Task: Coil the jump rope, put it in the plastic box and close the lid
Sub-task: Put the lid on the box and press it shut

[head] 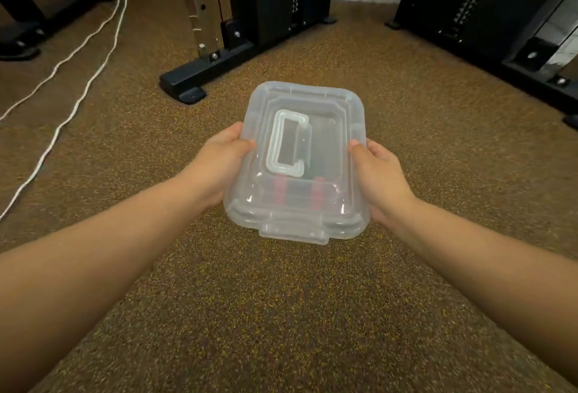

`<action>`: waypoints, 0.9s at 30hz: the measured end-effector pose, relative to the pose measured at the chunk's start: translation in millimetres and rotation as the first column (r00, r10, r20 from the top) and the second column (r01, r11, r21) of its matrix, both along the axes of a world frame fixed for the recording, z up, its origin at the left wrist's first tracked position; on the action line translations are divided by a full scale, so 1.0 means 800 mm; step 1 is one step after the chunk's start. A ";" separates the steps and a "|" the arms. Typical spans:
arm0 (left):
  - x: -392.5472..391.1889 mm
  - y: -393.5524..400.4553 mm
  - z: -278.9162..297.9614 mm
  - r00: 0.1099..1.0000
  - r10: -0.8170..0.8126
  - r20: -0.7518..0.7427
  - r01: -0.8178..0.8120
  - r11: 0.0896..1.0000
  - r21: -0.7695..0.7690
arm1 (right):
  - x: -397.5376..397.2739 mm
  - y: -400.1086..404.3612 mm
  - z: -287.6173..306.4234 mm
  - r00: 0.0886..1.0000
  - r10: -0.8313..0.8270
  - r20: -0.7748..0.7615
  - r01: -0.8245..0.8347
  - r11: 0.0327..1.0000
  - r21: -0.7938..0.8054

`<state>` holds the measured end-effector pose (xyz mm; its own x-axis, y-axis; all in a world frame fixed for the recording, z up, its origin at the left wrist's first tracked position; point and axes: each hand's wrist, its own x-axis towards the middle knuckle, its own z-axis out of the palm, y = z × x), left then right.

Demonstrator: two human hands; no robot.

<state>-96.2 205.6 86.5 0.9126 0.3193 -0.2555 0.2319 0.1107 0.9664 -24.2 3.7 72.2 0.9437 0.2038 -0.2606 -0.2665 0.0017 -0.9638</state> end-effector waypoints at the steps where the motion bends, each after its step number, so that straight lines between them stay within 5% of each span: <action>1: 0.007 0.000 -0.003 1.000 0.004 -0.011 -0.004 1.000 0.005 | 0.007 0.002 -0.002 1.000 0.000 -0.010 0.000 1.000 -0.028; 16: 0.060 0.014 -0.065 0.987 -0.013 -0.158 0.042 0.983 0.180 | 0.064 0.032 -0.075 0.995 -0.034 -0.098 0.012 0.974 -0.226; 27: 0.082 0.030 -0.080 0.972 0.119 -0.201 -0.063 0.962 0.264 | 0.083 0.036 -0.095 0.999 -0.013 0.045 0.028 0.936 -0.352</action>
<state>-30.4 229.7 22.7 0.8095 0.4783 -0.3404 0.4362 -0.1019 0.8941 42.4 32.6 -3.7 0.9580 0.0866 -0.2732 -0.2303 -0.3346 -0.9138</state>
